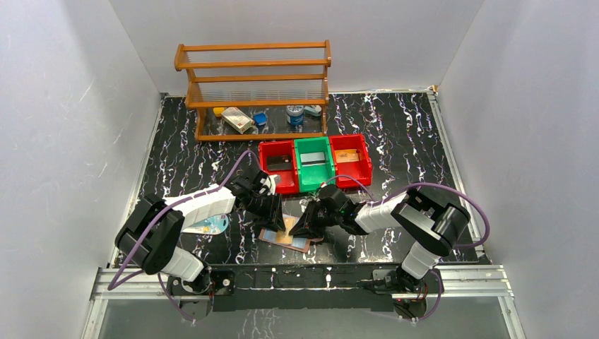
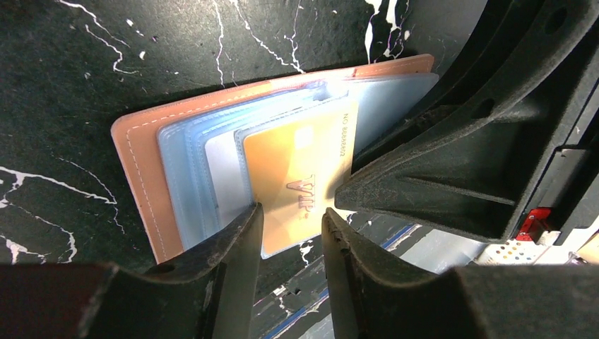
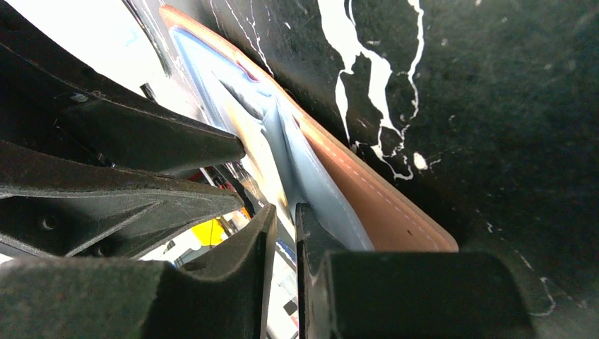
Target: Take the credit cards out of the card holder
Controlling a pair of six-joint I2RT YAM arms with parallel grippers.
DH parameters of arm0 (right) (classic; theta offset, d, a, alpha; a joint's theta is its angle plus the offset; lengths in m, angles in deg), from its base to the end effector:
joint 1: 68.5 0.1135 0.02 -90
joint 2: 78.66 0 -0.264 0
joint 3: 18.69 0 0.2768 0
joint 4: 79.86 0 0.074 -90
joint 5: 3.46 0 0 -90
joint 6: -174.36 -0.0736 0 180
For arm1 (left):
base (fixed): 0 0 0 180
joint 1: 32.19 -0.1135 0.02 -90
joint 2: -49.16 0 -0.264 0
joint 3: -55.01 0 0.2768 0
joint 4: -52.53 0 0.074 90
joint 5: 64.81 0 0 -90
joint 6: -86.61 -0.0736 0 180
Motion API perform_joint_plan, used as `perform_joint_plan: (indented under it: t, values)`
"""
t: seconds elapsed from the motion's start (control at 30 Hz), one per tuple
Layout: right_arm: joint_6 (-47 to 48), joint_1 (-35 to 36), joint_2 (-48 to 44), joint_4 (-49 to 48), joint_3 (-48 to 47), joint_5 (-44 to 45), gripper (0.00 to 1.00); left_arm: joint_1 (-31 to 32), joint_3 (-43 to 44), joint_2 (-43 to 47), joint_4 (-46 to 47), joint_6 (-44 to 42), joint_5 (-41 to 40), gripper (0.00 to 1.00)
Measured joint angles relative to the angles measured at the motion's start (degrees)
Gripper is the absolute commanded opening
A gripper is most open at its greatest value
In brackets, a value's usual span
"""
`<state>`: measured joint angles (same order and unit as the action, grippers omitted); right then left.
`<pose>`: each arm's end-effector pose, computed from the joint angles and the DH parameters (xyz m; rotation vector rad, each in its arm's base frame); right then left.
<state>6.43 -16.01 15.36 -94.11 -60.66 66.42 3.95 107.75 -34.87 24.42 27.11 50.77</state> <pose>0.1759 0.2707 0.0709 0.3670 2.6959 1.4072 0.2240 -0.2029 0.1115 0.3097 2.7724 -0.9466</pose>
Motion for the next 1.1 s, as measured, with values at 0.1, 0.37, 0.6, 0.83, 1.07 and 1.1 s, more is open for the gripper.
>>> perform_joint_plan:
  t: [0.1, 0.37, 0.6, 0.83, 1.07, 1.1]
  values:
    - [-0.2, 0.0, 0.0, -0.1, 0.1, 0.0, 0.27, 0.0, 0.0, 0.0, -0.2, 0.0, -0.3, 0.35]
    - [-0.3, 0.0, -0.7, -0.5, 1.1, 0.3, 0.13, 0.1, 0.0, 0.0, -0.4, -0.1, -0.8, 0.34]
    - [-0.3, 0.0, -1.2, -0.7, 1.2, 0.2, 0.07, 0.1, 0.1, 0.1, -0.9, -0.1, -1.2, 0.34]
    - [-0.3, -0.5, -3.0, -1.4, 3.1, 0.5, 0.14, 0.1, 0.1, 0.2, -1.3, -0.1, -1.7, 0.33]
    - [-0.4, -0.9, -3.0, -1.9, 3.8, 0.1, 0.23, 0.1, 0.1, 0.2, -1.3, -0.1, -1.8, 0.32]
    - [-0.4, -0.9, -3.0, -1.9, 3.8, 0.0, 0.23, 0.1, 0.1, 0.2, -1.3, -0.1, -1.8, 0.32]
